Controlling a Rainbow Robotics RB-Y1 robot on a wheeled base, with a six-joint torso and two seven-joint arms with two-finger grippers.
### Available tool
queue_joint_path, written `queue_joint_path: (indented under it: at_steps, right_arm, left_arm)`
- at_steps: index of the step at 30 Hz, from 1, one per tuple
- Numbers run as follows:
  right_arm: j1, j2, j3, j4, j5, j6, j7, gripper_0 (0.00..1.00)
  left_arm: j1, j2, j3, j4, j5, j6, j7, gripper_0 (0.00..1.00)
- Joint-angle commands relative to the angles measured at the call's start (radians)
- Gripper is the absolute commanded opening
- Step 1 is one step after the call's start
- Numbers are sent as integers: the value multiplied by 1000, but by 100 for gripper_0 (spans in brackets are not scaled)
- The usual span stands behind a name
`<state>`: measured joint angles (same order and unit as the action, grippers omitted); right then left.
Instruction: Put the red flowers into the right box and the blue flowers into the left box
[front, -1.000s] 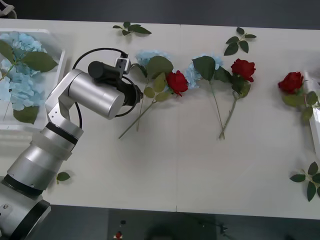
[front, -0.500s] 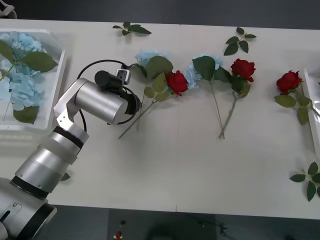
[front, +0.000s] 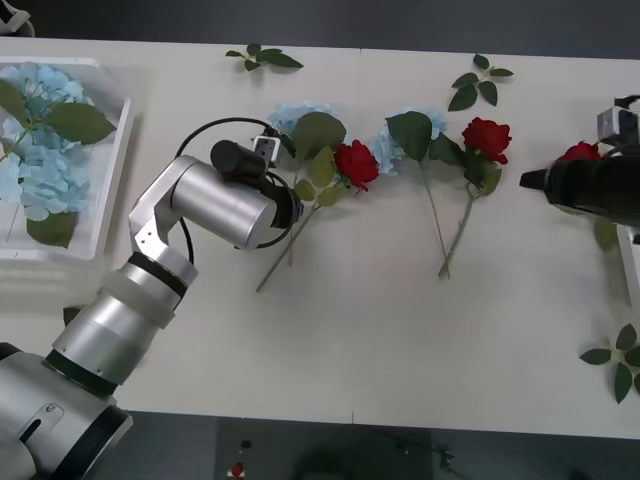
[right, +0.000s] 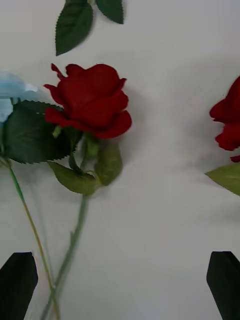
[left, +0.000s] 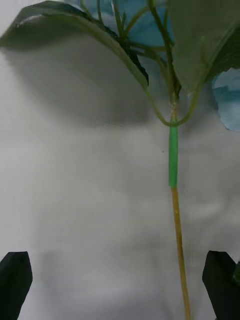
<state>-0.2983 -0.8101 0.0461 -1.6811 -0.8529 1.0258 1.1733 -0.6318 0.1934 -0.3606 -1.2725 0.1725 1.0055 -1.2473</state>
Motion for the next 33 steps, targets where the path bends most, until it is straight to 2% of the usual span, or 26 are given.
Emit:
queue_joint_path:
  at_steps: [1, 9, 14, 15, 17, 19, 20, 22, 23, 33]
  right_arm:
    - [-96, 48, 41, 29, 74, -1, -149, 100]
    - [-243, 151, 127, 179, 264, -1, -268, 100]
    - [-318, 227, 132, 311, 385, 0, -271, 100]
    - [-337, 250, 132, 350, 428, 0, -271, 100]
    - [-361, 275, 132, 397, 474, 0, -273, 100]
    - [-386, 298, 132, 445, 514, 0, -274, 100]
    - [-397, 309, 132, 468, 532, 2, -274, 100]
    - [-417, 333, 132, 512, 575, 0, -277, 100]
    - [-429, 342, 132, 534, 592, 0, -279, 100]
    - [-461, 411, 132, 623, 690, 2, -285, 100]
  left_arm:
    - [-40, -6, -9, -18, -4, -18, -4, 100]
    - [-39, -5, -37, 2, -10, -19, -14, 100]
    - [-40, -5, -58, 55, -13, -76, -15, 100]
    - [-39, -3, -69, 65, -16, -97, -17, 95]
    - [-39, -5, -81, 76, -25, -113, -15, 92]
    - [-40, -5, -84, 81, -30, -117, -17, 75]
    - [-39, -5, -84, 82, -31, -117, -17, 55]
    - [-39, -5, -86, 82, -31, -117, -18, 10]
    - [-34, -5, -84, 82, -33, -117, -18, 0]
    - [-6, 24, -84, 55, -28, -131, -18, 0]
